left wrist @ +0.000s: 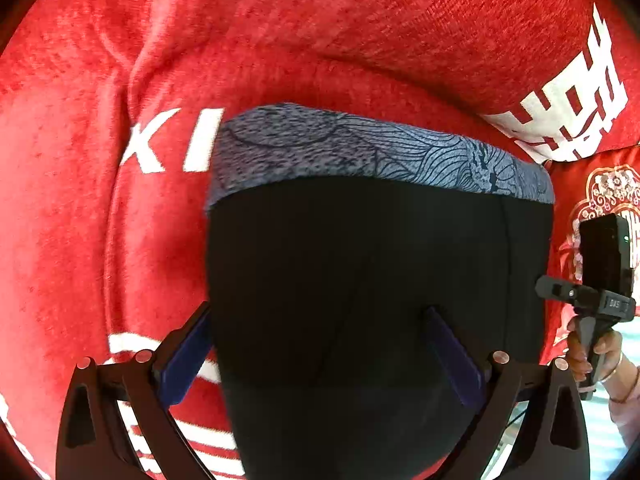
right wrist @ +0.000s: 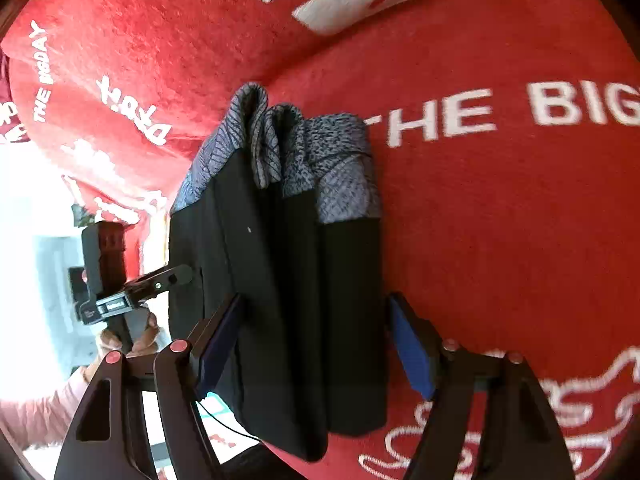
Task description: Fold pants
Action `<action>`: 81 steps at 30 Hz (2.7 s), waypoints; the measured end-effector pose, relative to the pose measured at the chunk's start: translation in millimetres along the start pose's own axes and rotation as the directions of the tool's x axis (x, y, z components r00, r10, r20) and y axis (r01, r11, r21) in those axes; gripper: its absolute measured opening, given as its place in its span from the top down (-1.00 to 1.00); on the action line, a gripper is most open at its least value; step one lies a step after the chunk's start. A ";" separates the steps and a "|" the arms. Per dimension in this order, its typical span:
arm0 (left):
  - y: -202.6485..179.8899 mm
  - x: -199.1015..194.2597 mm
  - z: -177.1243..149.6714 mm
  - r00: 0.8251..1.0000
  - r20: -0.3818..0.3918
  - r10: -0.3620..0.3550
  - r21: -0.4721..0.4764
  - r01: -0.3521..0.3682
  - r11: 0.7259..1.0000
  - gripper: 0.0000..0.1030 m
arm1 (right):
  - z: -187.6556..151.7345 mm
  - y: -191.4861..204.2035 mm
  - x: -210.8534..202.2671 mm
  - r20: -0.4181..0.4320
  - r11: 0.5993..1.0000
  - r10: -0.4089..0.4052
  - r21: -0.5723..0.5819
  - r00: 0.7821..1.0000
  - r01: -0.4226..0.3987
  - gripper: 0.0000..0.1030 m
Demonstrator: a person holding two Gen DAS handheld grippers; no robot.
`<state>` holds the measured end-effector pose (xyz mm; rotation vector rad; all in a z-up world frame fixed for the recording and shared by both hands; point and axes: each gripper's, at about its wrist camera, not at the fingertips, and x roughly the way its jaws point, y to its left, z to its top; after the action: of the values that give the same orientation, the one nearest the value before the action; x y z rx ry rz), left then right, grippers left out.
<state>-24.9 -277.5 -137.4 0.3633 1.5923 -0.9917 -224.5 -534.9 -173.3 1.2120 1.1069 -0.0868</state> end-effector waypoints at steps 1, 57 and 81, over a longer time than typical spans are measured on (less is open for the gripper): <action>-0.4 2.0 0.4 1.000 0.003 -0.003 -0.001 0.003 1.000 -0.98 | 3.1 -0.8 3.2 -0.004 1.000 0.022 -0.009 1.000 -0.022 -0.48; -5.4 -40.0 -136.0 0.994 0.103 0.045 -0.042 -0.041 0.998 -0.58 | -131.9 12.4 20.8 0.004 0.987 0.095 0.126 0.995 -0.095 0.04; -35.2 -67.8 -181.4 0.931 0.111 0.349 0.039 -0.355 0.934 -0.92 | -193.5 56.3 -27.1 0.109 0.898 -0.436 0.125 0.893 0.423 -0.61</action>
<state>-148.9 -142.4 -65.9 0.6063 1.3474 -0.7667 -327.3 -375.0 -101.2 1.0101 1.2464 -0.5622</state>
